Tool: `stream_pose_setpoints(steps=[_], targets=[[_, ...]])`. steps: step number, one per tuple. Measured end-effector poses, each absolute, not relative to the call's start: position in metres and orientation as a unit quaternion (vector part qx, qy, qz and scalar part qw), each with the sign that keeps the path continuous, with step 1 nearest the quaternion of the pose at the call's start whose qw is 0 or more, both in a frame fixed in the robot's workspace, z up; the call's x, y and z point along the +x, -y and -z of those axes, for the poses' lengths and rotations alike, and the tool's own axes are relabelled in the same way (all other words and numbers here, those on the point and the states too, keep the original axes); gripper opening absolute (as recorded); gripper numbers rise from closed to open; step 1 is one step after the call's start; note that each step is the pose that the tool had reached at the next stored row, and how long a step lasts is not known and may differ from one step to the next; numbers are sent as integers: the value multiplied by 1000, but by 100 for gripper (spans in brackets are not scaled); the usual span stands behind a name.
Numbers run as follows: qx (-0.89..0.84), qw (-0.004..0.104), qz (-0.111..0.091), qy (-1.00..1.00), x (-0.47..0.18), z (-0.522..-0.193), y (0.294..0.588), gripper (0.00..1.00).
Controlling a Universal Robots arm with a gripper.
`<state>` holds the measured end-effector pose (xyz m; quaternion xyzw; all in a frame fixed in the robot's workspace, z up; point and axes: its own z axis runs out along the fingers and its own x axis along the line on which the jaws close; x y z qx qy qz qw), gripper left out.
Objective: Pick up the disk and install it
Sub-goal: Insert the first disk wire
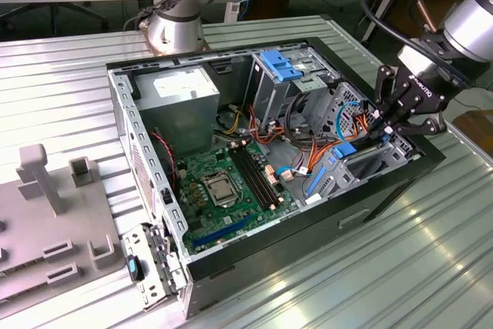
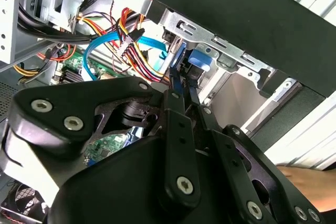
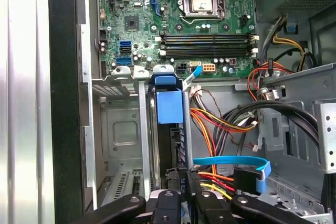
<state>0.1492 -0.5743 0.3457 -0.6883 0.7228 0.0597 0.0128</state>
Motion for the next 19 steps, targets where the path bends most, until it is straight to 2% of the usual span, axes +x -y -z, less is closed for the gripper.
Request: stream_pose_setpoints(steps=[19], targets=[[-697,17,-63,-714,149,-346,577,18]])
